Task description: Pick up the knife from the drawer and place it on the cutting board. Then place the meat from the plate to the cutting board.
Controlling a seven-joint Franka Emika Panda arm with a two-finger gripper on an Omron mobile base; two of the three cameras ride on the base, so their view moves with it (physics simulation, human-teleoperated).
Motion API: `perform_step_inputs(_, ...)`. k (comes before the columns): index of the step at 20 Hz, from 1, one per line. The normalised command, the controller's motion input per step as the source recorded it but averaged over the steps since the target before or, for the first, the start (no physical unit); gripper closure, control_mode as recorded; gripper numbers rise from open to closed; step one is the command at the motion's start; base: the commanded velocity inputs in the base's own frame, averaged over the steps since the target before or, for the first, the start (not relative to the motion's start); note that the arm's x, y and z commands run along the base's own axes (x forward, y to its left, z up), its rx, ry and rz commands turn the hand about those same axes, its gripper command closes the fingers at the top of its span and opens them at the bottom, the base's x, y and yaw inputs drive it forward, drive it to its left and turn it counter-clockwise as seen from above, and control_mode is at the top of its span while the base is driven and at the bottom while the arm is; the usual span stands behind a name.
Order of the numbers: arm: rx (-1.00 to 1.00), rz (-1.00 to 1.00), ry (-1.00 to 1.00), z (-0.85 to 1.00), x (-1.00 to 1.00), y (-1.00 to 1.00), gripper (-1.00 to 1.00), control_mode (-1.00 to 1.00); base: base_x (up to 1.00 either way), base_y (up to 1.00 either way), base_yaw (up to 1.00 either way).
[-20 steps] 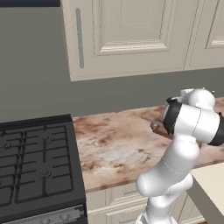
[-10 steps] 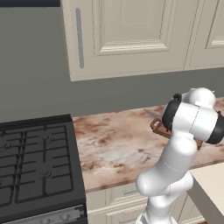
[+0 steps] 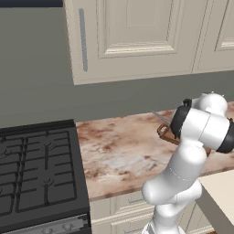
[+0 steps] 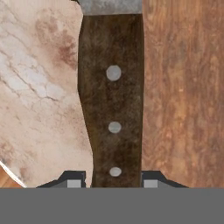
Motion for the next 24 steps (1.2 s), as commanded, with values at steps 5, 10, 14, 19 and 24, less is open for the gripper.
perform_step_inputs(5, 0.00, -0.05, -0.01, -0.01, 0.00, 0.02, 1.00, -1.00, 0.00, 0.00, 0.00)
perform_step_inputs(10, 0.00, -0.03, 0.00, 0.00, 0.00, 0.00, 1.00, -1.00, 0.00, 0.00, 0.00)
perform_step_inputs(14, 0.00, -0.04, -0.02, 0.00, 0.00, 0.00, 1.00, -1.00, 0.00, 0.00, 0.00)
perform_step_inputs(19, -0.01, -0.02, 0.01, -0.01, 0.00, 0.00, 1.00, -1.00, 0.00, 0.00, 0.00)
perform_step_inputs(24, 0.00, 0.00, -0.02, -0.04, 0.00, -0.10, 1.00, -1.00, 0.00, 0.00, 0.00)
